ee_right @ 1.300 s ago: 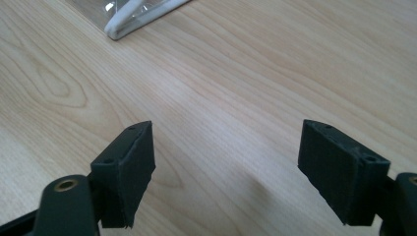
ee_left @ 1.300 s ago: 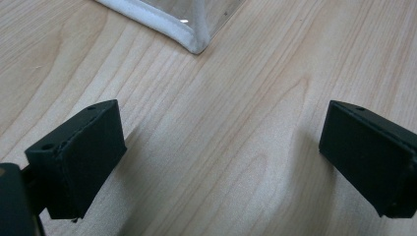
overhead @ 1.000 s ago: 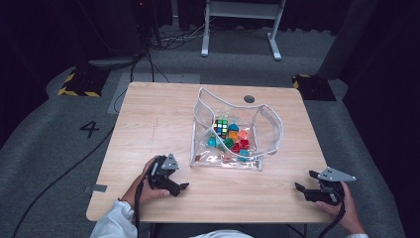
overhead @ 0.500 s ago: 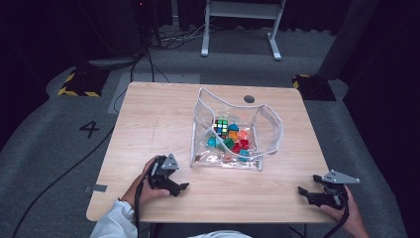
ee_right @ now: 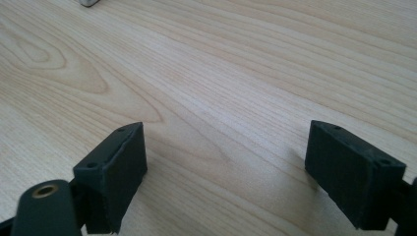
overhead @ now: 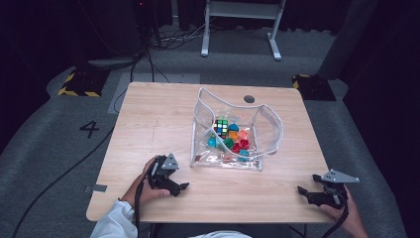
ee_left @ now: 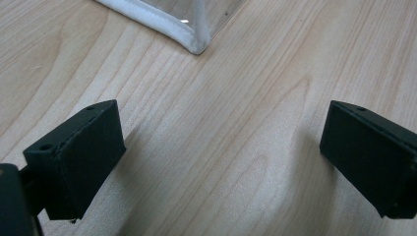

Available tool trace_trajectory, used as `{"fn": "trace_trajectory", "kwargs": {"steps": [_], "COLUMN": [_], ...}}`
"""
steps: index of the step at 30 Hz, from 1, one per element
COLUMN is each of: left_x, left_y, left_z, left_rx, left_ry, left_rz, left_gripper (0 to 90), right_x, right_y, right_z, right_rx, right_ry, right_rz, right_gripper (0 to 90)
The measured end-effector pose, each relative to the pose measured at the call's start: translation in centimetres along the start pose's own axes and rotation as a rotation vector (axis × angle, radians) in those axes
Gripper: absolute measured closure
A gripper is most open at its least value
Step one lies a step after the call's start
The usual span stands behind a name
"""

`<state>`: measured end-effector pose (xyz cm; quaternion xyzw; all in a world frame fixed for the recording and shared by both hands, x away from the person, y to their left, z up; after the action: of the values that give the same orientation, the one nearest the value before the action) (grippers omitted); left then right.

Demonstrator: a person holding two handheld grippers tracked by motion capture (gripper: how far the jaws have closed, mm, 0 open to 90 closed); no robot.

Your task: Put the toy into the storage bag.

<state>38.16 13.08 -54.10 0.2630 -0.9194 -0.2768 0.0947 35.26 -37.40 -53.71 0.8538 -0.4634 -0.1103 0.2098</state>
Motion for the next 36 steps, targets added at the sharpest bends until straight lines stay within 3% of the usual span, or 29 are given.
{"fn": "trace_trajectory", "kwargs": {"steps": [36], "left_x": [0.02], "left_y": [-0.04], "left_z": [-0.01], "left_rx": [-0.001], "left_ry": [0.005], "left_rz": [-0.003], "left_gripper": [2.6], "right_x": [0.06], "right_y": [-0.08], "right_z": [-0.05], "right_rx": [0.002], "right_ry": [0.004], "right_rz": [0.0], "right_gripper": [15.9]}}
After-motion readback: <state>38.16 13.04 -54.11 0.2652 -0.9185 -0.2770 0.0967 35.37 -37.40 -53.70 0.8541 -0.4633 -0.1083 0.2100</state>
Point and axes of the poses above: each handheld gripper's, and its own axes: y roughly backward along the jaws, z roughly out of its underside, x roughly to its right, the point moved 5 cm from there along -y, roughly forward along the jaws, and after that the axes turned 15 degrees about x, right-handed, at the moved point
